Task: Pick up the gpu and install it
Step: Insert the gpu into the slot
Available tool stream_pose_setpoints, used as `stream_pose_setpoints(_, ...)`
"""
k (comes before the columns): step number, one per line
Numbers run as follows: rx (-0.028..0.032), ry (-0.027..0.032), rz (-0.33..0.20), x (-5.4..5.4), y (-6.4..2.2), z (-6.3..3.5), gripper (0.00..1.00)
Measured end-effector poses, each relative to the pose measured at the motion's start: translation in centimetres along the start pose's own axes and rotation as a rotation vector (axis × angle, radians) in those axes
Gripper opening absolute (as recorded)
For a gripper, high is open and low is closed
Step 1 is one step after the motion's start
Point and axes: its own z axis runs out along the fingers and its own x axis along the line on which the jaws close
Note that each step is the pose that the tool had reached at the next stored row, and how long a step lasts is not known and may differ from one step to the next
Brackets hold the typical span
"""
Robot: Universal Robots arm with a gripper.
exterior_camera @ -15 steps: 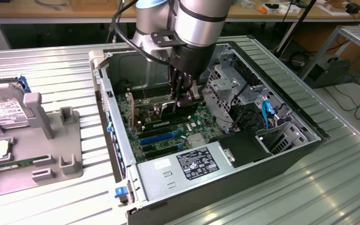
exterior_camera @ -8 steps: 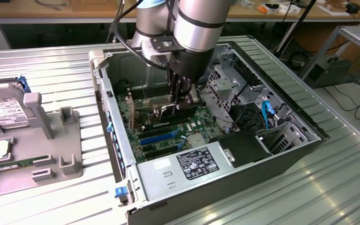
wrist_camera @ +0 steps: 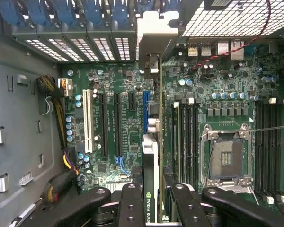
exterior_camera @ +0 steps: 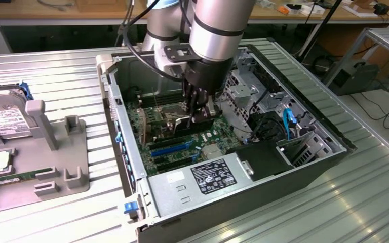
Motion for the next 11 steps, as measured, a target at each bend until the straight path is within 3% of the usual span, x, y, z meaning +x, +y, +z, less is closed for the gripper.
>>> stream_pose_setpoints(7, 0.0015, 0.0001, 0.0, 0.06, 0.01, 1.01, 0.27)
stream_pose_setpoints(11, 0.0015, 0.0004, 0.0, 0.06, 0.01, 1.04, 0.27)
